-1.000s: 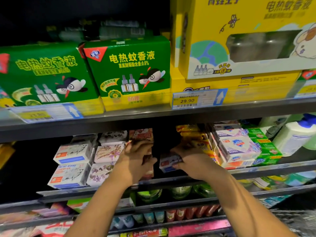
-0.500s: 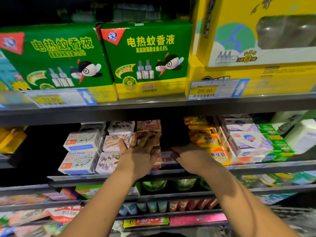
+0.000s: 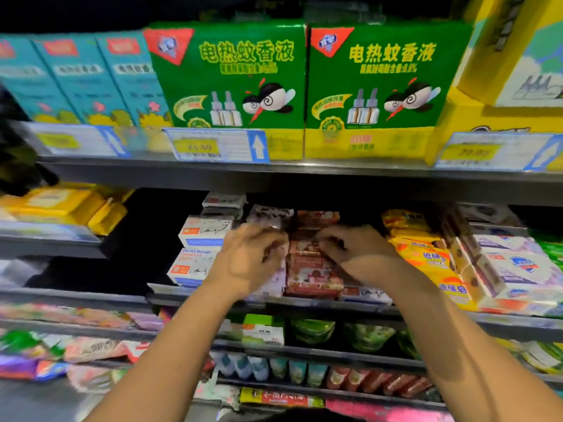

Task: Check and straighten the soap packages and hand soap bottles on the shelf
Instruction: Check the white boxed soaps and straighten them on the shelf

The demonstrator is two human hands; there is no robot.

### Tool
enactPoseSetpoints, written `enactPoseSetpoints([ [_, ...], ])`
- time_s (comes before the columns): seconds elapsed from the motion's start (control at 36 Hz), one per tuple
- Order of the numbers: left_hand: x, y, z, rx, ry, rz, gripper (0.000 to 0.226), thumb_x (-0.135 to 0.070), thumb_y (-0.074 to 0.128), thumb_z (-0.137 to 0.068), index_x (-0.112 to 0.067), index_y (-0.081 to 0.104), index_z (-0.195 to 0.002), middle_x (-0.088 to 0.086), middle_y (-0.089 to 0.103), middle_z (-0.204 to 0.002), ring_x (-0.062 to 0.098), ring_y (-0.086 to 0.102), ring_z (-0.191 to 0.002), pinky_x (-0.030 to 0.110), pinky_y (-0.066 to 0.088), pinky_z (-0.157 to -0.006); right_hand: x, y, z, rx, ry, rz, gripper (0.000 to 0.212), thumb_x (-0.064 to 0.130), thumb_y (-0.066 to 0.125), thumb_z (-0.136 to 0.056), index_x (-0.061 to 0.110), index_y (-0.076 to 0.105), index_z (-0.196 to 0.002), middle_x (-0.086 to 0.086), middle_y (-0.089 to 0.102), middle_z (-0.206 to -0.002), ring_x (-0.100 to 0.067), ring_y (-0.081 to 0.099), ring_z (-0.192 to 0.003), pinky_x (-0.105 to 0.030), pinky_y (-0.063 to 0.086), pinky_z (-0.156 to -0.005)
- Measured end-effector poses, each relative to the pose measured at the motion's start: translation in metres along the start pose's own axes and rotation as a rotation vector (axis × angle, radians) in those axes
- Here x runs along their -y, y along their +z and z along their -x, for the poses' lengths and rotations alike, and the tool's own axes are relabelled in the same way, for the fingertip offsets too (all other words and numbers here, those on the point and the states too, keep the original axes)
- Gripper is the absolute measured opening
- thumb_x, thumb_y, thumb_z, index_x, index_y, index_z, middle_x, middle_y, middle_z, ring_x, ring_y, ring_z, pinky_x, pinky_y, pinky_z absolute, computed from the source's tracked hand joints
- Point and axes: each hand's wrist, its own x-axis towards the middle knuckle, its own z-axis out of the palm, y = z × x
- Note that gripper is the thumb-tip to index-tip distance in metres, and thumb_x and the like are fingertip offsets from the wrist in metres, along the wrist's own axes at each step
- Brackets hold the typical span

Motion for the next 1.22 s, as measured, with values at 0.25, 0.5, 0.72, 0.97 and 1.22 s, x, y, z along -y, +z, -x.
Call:
enactPoseSetpoints([
  [0.25, 0.098, -0.048, 0.055, -0.184, -0.293, -0.082, 0.044, -0.052, 0.054, -0.08, -0.017, 0.064, -0.104, 0.003, 0.06, -0.103, 0.028, 0.057, -0.099, 0.042, 0.046, -0.087, 0.083, 0.034, -0.063, 0.108, -0.259, -0.29, 0.054, 0.029, 0.067, -0.094, 0.028, 0.048, -0.145, 0.004, 0.054, -0.145, 0.0, 0.05, -0.124, -0.002, 0.034, -0.091],
  [0.5, 0.109, -0.037, 0.103, -0.013, -0.392, 0.284, 0.062, -0.023, 0.077, -0.084, -0.014, 0.047, -0.138, -0.007, 0.047, -0.127, -0.008, 0.05, -0.103, -0.001, 0.036, -0.079, 0.131, 0.056, -0.114, 0.164, -0.405, -0.161, 0.052, 0.041, 0.071, -0.088, 0.034, 0.051, -0.135, 0.009, 0.05, -0.144, -0.013, 0.049, -0.126, -0.021, 0.033, -0.091],
  [0.72, 0.11, -0.035, 0.104, -0.066, -0.346, 0.227, 0.059, -0.053, 0.062, -0.089, -0.02, 0.052, -0.136, -0.013, 0.048, -0.126, -0.001, 0.046, -0.115, 0.013, 0.038, -0.093, 0.125, 0.058, -0.119, 0.053, -0.386, -0.141, 0.04, 0.041, 0.074, -0.082, 0.035, 0.053, -0.115, 0.0, 0.059, -0.123, -0.02, 0.057, -0.104, -0.036, 0.049, -0.089],
  [0.97, 0.116, -0.037, 0.016, 0.035, -0.45, 0.002, 0.057, -0.058, 0.057, -0.09, -0.019, 0.056, -0.132, 0.007, 0.057, -0.126, 0.027, 0.055, -0.117, 0.032, 0.044, -0.095, 0.053, 0.015, -0.065, -0.097, -0.126, -0.198, 0.037, 0.039, 0.073, -0.087, 0.036, 0.053, -0.119, 0.007, 0.06, -0.099, -0.008, 0.058, -0.068, -0.027, 0.045, -0.068],
  [1.22, 0.12, -0.015, -0.087, 0.249, -0.532, -0.068, 0.086, -0.064, 0.056, -0.085, -0.025, 0.024, -0.155, 0.008, 0.028, -0.16, 0.035, 0.036, -0.14, 0.038, 0.042, -0.106, 0.005, 0.023, -0.032, -0.145, -0.088, -0.264, 0.037, 0.034, 0.081, -0.081, 0.042, 0.057, -0.107, 0.02, 0.061, -0.115, -0.002, 0.059, -0.104, -0.018, 0.049, -0.088],
])
